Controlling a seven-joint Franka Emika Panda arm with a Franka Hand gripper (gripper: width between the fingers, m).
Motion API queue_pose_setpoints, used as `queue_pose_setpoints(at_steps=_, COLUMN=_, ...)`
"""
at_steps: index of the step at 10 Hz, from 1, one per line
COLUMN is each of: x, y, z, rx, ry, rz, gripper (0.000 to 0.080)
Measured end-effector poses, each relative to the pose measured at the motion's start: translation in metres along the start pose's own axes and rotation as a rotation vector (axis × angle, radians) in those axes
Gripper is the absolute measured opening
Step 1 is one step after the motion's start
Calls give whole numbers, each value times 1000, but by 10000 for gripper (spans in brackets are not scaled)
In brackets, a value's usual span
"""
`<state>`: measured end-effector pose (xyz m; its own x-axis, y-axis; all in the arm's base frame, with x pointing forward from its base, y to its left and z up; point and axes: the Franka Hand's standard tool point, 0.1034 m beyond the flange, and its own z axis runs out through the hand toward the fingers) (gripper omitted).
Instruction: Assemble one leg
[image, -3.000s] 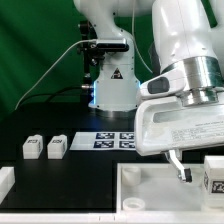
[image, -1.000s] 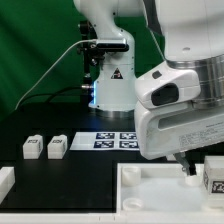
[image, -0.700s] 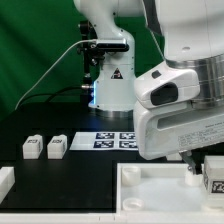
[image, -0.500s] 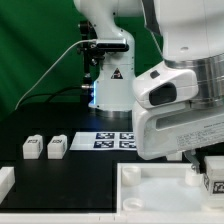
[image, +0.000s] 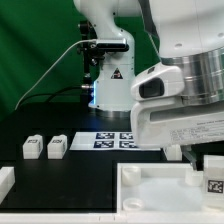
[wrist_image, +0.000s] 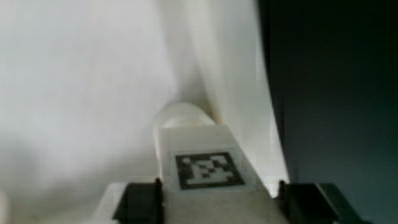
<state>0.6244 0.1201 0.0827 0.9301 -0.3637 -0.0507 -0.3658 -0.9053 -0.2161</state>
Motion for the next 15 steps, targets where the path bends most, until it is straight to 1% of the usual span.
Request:
queue_pose_setpoints(at_steps=1, x=-4, y=-2, z=1, rx=11, ry=61, rz=158, gripper=314)
queue_pose_setpoints(at_steps=2, x=-4, y=-3, z=2, rx=50, ry=113, rz=396, gripper=314)
queue_pose_setpoints(at_steps=3, x=-5, y=-3, z=2, rx=71, ry=118, rz=497, gripper=314)
queue_pose_setpoints(at_steps=4, x=-5, y=-3, z=2, rx=76, ry=114, rz=560, gripper=314)
queue_pose_setpoints(at_steps=6, x=-7, y=-6, z=3, rx=99, ry=98, rz=754, gripper=314)
queue_pose_setpoints(at_steps=7, x=-6, y=-6, z=2, rx=116, ry=92, rz=855, gripper=313)
queue_pose_setpoints(at_steps=8, x=-1, y=-7, z=2, rx=176, ry=87, rz=1123, gripper=313)
queue_pose_setpoints(at_steps=9, x=-1, y=-9, z=3, rx=205, ry=97, rz=1189, gripper=313)
queue_pose_setpoints(at_steps=10, x=-2, y=-9, z=4, rx=198, ry=96, rz=1135, gripper=313)
queue_pose_setpoints(at_steps=11, x=-2, y=-9, z=4, rx=196, ry=99, rz=1112, gripper=423)
queue_pose_setpoints(at_steps=12, x=-2, y=-8, z=4, rx=192, ry=99, rz=1092, gripper=554)
queue_pose_setpoints(at_steps=13, x=-6, y=-4, z=7, rx=141, ry=77, rz=881, gripper=554)
queue_pose_setpoints(at_steps=14, x=-9, y=-5, z=5, rx=74, ry=32, rz=695, gripper=630)
queue_pose_setpoints(at_steps=15, x=-12, y=-10, z=3, rx=-8, ry=3, rz=492, gripper=644)
